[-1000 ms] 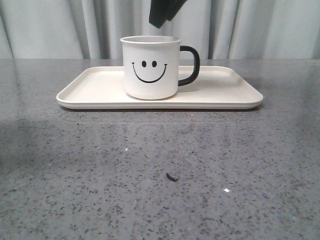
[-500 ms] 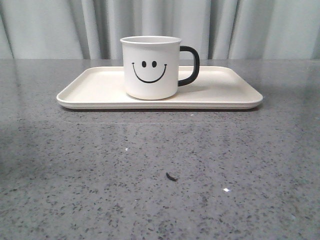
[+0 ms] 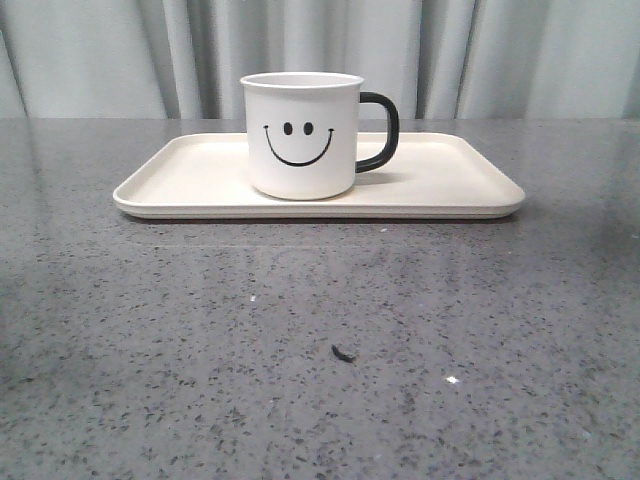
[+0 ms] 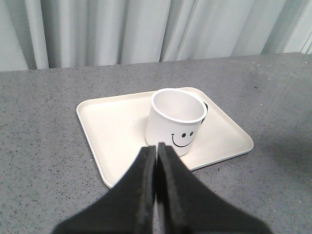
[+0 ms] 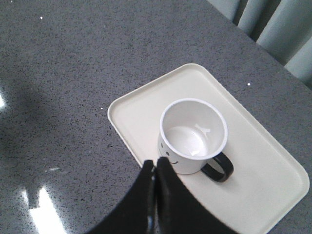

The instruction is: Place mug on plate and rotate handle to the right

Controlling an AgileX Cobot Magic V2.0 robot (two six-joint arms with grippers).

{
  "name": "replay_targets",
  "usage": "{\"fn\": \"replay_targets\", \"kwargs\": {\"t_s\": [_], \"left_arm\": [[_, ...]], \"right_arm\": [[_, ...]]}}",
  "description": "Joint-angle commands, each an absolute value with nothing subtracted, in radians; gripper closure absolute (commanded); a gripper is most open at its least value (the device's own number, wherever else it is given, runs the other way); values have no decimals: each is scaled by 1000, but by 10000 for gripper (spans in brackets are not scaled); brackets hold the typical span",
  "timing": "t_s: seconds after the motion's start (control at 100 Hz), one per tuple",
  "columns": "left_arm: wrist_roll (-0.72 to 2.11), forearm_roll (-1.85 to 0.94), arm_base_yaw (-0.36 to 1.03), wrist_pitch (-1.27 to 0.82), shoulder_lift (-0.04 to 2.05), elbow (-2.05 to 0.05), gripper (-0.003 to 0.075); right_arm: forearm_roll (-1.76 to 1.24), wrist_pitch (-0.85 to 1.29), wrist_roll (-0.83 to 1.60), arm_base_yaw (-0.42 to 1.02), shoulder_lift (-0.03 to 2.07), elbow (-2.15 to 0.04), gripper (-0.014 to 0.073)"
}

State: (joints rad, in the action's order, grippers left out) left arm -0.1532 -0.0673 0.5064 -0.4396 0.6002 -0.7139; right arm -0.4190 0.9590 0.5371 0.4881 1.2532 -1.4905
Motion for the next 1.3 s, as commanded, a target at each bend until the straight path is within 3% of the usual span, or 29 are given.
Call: {"fn": "replay_targets", "kwargs": {"t_s": [0.0, 0.73, 1.29], "left_arm": [[-133, -70, 515, -340, 582, -723, 739], [-102, -70, 515, -280, 369, -529, 739], [-102, -80, 515, -289, 360, -529, 739]], "right_arm": [[-449, 801, 536, 484, 1140, -1401, 657], [-450, 308, 536, 484, 483, -613, 657], [-450, 280, 536, 484, 398, -549, 657]]}}
